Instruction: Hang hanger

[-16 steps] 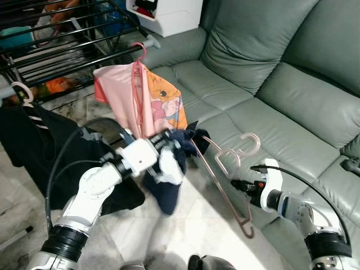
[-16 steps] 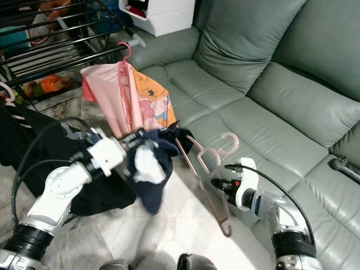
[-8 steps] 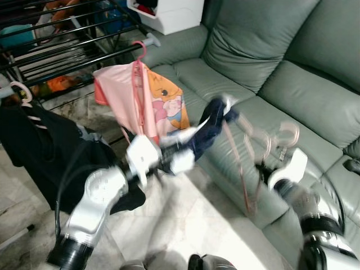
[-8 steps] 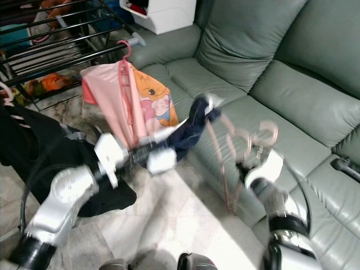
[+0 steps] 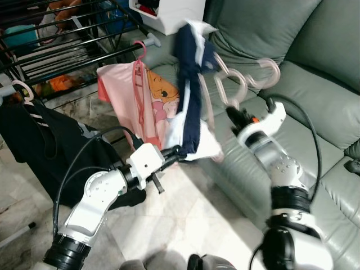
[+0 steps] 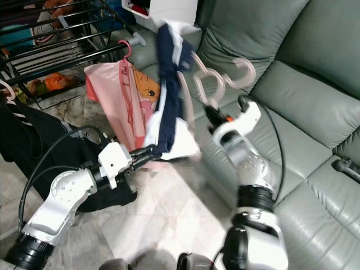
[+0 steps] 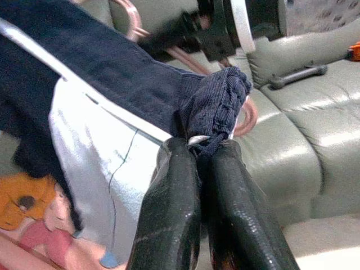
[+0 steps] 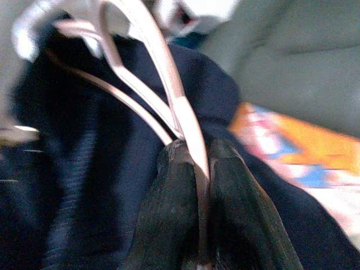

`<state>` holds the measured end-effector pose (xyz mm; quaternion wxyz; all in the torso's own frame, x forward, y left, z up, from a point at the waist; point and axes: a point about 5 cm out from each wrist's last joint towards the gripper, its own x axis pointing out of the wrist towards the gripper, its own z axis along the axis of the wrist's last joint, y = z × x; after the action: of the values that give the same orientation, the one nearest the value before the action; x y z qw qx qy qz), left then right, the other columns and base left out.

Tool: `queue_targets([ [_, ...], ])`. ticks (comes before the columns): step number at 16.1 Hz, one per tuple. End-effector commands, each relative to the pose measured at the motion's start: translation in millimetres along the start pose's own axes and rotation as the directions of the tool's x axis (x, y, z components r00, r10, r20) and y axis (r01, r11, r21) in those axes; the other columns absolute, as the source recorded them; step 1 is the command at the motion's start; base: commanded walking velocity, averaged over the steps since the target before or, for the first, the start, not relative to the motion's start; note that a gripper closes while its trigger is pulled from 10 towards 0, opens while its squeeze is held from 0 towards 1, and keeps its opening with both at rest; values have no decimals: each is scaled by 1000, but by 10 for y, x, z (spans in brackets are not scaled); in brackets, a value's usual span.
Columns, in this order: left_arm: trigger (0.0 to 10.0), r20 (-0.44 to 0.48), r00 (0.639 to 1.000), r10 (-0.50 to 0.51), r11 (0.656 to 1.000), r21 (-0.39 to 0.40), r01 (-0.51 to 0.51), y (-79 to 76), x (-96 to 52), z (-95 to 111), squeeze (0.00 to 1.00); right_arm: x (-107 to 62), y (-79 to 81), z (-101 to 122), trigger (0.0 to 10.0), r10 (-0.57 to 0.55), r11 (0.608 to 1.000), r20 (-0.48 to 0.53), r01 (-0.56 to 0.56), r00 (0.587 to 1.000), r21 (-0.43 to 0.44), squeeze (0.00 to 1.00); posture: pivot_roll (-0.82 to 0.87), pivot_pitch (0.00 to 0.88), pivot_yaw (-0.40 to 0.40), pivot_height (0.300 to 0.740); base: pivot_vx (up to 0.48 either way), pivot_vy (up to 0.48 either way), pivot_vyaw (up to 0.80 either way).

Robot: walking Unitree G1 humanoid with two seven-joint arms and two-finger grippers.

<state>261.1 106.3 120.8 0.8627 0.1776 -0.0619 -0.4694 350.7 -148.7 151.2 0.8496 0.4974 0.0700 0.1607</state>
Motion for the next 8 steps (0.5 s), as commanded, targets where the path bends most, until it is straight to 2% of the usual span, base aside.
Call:
queue_targets([
  [1, 10000, -79, 992, -99, 995, -26, 97, -211, -7, -172, 0, 52, 578, 380, 10000, 259, 966, 152, -258, 954, -21, 0, -32, 27, -10, 740, 0, 0, 0],
  [2, 10000, -82, 994, -67, 998, -3, 67, -172, 13, -169, 0, -5, 771, 182, 10000, 396, 916, 11, -394, 918, -77, 0, -31, 25, -12, 740, 0, 0, 0],
  [3, 10000, -92, 995, -37, 999, 16, 39, -137, 23, -174, 0, -34, 772, 41, 10000, 397, 904, -89, -406, 913, -133, 0, -31, 25, -12, 740, 0, 0, 0],
  [4, 10000, -98, 995, 1, 999, 46, 3, -93, 27, -178, 0, 6, 541, -15, 10000, 228, 947, -113, -248, 967, -206, 0, -31, 24, -14, 740, 0, 0, 0],
  [5, 10000, -117, 992, 49, 996, 73, -41, -28, 26, -203, 0, 28, 239, 131, 10000, -8, 978, 32, 14, 999, -209, 0, -30, 24, -15, 740, 0, 0, 0],
  [6, 10000, -121, 991, 61, 996, 78, -51, -11, 22, -214, 0, -9, 188, 188, 10000, -29, 996, 72, 35, 997, -88, 0, -34, 24, -15, 740, 0, 0, 0],
  [7, 10000, -116, 992, 59, 996, 73, -51, -14, 20, -216, 0, -57, 213, 173, 10000, 6, 994, 55, 0, 998, -105, 0, -34, 24, -15, 740, 0, 0, 0],
  [8, 10000, -106, 993, 51, 997, 67, -44, -26, 22, -209, 0, -88, 249, 200, 10000, 29, 989, 83, -16, 996, -148, 0, -34, 24, -15, 740, 0, 0, 0],
])
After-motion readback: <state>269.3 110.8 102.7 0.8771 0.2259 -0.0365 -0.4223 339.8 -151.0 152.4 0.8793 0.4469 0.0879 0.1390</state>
